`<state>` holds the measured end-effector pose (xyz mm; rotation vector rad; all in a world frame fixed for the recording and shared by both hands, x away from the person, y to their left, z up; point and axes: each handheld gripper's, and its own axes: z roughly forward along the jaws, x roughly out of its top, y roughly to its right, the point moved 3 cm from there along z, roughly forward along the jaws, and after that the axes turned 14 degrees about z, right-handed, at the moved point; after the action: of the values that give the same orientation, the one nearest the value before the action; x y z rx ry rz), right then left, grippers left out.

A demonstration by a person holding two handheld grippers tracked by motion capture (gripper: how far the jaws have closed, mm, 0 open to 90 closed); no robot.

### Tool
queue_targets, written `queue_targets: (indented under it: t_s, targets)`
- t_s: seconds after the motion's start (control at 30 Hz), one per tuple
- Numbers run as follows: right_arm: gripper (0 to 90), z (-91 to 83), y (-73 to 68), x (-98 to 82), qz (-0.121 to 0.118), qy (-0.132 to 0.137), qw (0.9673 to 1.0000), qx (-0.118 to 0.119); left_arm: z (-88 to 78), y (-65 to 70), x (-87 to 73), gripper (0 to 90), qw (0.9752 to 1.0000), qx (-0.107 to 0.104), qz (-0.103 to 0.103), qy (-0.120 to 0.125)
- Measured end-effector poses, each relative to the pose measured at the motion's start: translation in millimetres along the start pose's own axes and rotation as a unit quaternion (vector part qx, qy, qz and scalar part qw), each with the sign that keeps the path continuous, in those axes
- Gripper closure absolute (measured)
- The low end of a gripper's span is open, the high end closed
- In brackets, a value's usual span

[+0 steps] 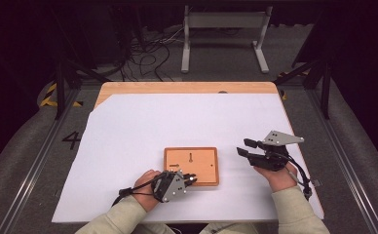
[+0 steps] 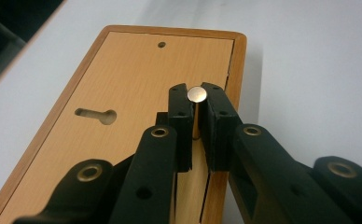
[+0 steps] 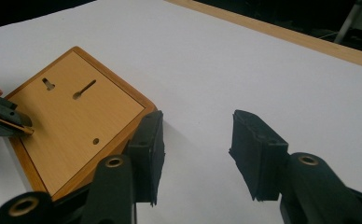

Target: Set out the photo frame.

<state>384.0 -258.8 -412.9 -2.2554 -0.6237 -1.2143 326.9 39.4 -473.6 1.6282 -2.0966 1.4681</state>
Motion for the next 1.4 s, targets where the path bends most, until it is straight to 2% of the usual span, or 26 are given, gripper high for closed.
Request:
queue_targets:
  t_s: [0.03, 0.07, 0.13, 0.17, 0.2, 0.27, 0.4, 0.43, 0.57, 0.6, 0.7, 0.77, 0.83, 1.0, 1.03, 1.07, 1.1, 1.13, 1.17, 1.23, 1.3, 1.4]
  targets:
    - [54.0, 0.1, -0.3, 0.0, -0.001, -0.001, 1.0000, 0.000, 0.0, 0.0, 0.0, 83.3, 1.0000, 0.000, 0.000, 0.000]
    - [54.0, 0.3, -0.6, 0.0, -0.002, -0.002, 1.0000, 0.000, -1.0, 3.6, 0.9, 83.3, 0.9996, 0.009, 0.028, 0.000]
    - [54.0, 0.6, -1.4, 0.1, -0.004, -0.002, 1.0000, 0.002, -2.0, 7.8, 1.9, 83.3, 0.9983, 0.019, 0.054, 0.000]
    - [54.0, 0.6, -1.4, 0.1, -0.004, -0.002, 1.0000, 0.002, -2.0, 7.8, 1.9, 83.4, 0.9983, 0.019, 0.054, 0.000]
    - [54.1, 0.6, -1.8, 0.3, -0.004, -0.002, 1.0000, 0.003, -2.5, 9.5, 2.6, 83.4, 0.9972, 0.025, 0.071, -0.001]
    - [55.0, 1.2, -3.7, 1.1, -0.003, -0.003, 1.0000, 0.009, -3.1, 11.3, 3.1, 83.5, 0.9961, 0.028, 0.083, -0.004]
    - [54.9, 2.2, -6.2, 2.0, -0.003, -0.006, 0.9999, 0.015, -3.0, 10.9, 3.3, 83.5, 0.9965, 0.029, 0.078, -0.005]
    - [53.2, 3.9, -10.0, 4.1, -0.001, -0.014, 0.9995, 0.027, -2.9, 10.9, 3.3, 83.4, 0.9965, 0.029, 0.078, -0.004]
    - [51.4, 6.7, -14.5, 7.7, 0.003, -0.021, 0.9990, 0.040, -2.6, 10.9, 3.4, 83.4, 0.9973, 0.028, 0.068, -0.005]
    - [46.1, 11.9, -18.2, 10.5, 0.021, -0.033, 0.9979, 0.052, -2.6, 10.7, 3.3, 83.4, 0.9973, 0.028, 0.068, -0.005]
    - [39.0, 21.8, -22.4, 13.2, 0.042, -0.051, 0.9953, 0.071, -2.5, 11.9, 3.7, 83.5, 0.9974, 0.028, 0.066, -0.005]
    - [34.2, 29.7, -25.8, 14.0, 0.048, -0.063, 0.9933, 0.084, -2.6, 12.1, 3.9, 83.5, 0.9975, 0.029, 0.065, -0.006]
    - [29.7, 39.1, -29.0, 13.2, 0.044, -0.077, 0.9918, 0.092, -2.8, 12.3, 3.9, 83.5, 0.9975, 0.029, 0.064, -0.007]
    - [27.6, 57.1, -33.1, 9.0, 0.044, -0.107, 0.9883, 0.098, -2.9, 12.1, 4.2, 83.5, 0.9971, 0.030, 0.069, -0.008]
    - [27.6, 57.1, -33.1, 9.0, 0.044, -0.107, 0.9883, 0.098, -2.5, 10.9, 4.8, 83.5, 0.9965, 0.033, 0.076, -0.005]
    - [27.0, 64.6, -34.0, 7.7, 0.051, -0.118, 0.9862, 0.104, -3.0, 12.3, 4.4, 83.5, 0.9973, 0.030, 0.067, -0.010]
    - [26.9, 66.8, -34.4, 7.4, 0.053, -0.121, 0.9855, 0.107, -3.2, 13.0, 4.2, 83.5, 0.9976, 0.028, 0.063, -0.012]
    - [26.9, 66.8, -34.4, 7.4, 0.053, -0.121, 0.9855, 0.107, -3.2, 13.0, 4.2, 83.5, 0.9976, 0.028, 0.063, -0.012]
    - [26.8, 73.3, -35.8, 6.8, 0.060, -0.129, 0.9833, 0.114, -3.0, 12.6, 4.5, 83.4, 0.9976, 0.030, 0.062, -0.011]
    - [26.6, 78.7, -37.5, 6.2, 0.059, -0.135, 0.9822, 0.116, -3.0, 13.1, 4.8, 83.4, 0.9979, 0.031, 0.056, -0.013]
    - [26.5, 83.4, -39.4, 5.4, 0.059, -0.143, 0.9808, 0.119, -3.1, 12.8, 5.0, 83.4, 0.9975, 0.032, 0.062, -0.014]
    - [26.5, 91.2, -41.3, 4.0, 0.062, -0.149, 0.9787, 0.127, -3.4, 14.3, 5.1, 83.4, 0.9974, 0.033, 0.062, -0.015]
